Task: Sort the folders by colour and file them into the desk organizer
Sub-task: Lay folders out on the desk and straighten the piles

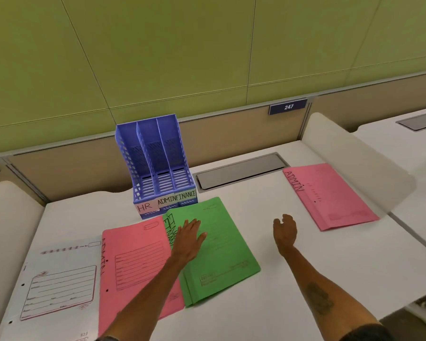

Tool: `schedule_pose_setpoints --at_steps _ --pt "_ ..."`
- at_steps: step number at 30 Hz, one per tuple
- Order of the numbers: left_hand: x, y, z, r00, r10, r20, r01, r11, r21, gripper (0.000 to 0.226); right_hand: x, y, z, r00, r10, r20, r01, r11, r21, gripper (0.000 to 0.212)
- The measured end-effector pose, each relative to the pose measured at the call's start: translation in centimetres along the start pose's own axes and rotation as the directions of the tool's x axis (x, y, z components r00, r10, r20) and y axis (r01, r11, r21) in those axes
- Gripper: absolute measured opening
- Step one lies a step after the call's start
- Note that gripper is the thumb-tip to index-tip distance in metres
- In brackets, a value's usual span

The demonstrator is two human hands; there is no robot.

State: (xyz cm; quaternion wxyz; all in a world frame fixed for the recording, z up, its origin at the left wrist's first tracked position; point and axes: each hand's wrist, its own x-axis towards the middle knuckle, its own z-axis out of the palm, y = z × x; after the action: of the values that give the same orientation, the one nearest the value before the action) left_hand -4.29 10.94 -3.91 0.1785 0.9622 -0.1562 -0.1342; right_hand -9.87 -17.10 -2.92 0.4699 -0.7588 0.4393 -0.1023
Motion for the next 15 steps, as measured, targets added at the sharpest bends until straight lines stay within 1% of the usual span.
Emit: schedule_pose_setpoints --at_steps 3,6,8,12,13,15 --pt "1.1 1.7 0.8 1.000 0.017 0.009 -0.018 1.000 0.011 0.057 2.3 1.0 -2.4 0.983 0.141 -0.118 -0.124 0.983 0.136 0.044" --pt "1.8 2.8 1.5 1.000 0.022 0.018 -0.022 1.000 0.013 0.055 4.4 1.8 -4.5 0.935 0.289 -0.204 -0.225 0.931 0.288 0.048" --pt "2.3 3.2 1.8 1.000 0.021 0.021 -0.021 1.000 0.012 0.054 5.7 2.3 -5.6 0.895 0.365 -0.256 -0.271 0.902 0.337 0.048" --pt "3.1 3.4 2.0 1.000 0.013 0.019 -0.013 1.000 0.019 0.052 7.5 2.7 -7.4 0.819 0.508 -0.266 -0.356 0.815 0.458 0.046" --pt "3.3 3.4 2.0 1.000 0.009 0.016 -0.010 1.000 0.016 0.051 7.8 3.0 -7.7 0.816 0.525 -0.240 -0.384 0.805 0.453 0.046" --pt "3.6 3.4 2.1 1.000 0.003 0.013 -0.003 1.000 0.009 0.050 8.7 3.6 -8.1 0.847 0.503 -0.172 -0.411 0.824 0.390 0.046"
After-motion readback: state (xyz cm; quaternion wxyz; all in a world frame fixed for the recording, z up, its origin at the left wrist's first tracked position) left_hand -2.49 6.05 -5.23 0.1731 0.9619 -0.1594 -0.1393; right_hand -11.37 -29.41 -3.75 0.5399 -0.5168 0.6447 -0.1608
